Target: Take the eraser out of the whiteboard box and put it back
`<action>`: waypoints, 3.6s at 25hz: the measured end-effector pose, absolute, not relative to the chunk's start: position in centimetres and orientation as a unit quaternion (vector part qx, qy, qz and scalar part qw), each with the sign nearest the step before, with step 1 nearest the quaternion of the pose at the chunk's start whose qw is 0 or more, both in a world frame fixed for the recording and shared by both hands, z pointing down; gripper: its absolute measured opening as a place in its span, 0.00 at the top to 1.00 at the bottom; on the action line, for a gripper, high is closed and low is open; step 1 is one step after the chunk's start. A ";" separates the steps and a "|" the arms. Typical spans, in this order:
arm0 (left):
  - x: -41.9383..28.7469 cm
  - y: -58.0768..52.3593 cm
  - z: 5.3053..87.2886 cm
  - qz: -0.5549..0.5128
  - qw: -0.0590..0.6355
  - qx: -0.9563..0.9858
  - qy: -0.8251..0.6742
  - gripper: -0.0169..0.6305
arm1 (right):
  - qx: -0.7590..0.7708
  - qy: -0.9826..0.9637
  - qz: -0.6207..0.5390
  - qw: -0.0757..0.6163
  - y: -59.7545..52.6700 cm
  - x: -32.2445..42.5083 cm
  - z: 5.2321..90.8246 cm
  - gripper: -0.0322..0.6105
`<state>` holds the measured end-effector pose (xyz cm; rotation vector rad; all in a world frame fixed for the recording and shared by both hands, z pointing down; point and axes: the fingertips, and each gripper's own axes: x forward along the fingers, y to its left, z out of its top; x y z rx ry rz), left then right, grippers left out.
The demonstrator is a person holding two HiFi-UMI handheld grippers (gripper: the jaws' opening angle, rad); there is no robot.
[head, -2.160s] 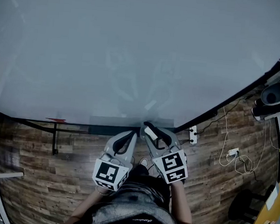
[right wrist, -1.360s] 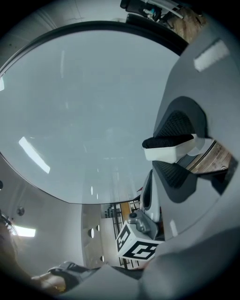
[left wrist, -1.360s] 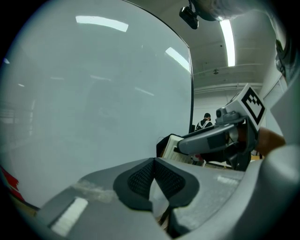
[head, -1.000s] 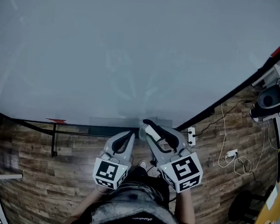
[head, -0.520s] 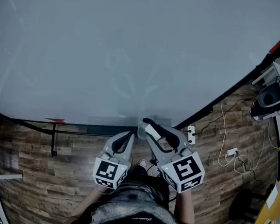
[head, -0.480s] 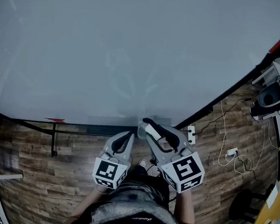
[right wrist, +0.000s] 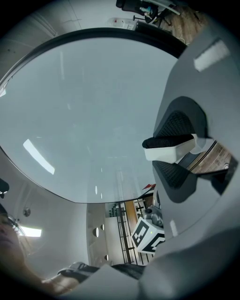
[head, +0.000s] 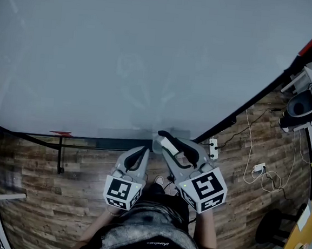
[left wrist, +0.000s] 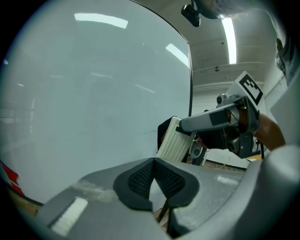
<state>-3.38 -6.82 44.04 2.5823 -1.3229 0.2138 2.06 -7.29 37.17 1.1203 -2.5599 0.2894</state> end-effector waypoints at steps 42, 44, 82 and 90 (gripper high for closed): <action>-3.4 -7.6 45.4 0.083 0.127 0.877 -0.455 0.97 | 0.383 -0.894 0.133 0.193 -9.6 2.5 41.1 0.71; -3.5 -7.7 45.4 0.082 0.129 0.876 -0.458 0.97 | 0.380 -0.892 0.138 0.200 -9.7 2.5 42.0 0.71; -6.2 -7.9 46.2 0.082 0.144 0.854 -0.492 0.97 | 0.342 -0.881 0.166 0.283 -10.8 0.7 53.7 0.70; -6.1 -8.1 46.4 0.085 0.141 0.856 -0.490 0.97 | 0.347 -0.884 0.167 0.265 -10.9 0.8 53.8 0.70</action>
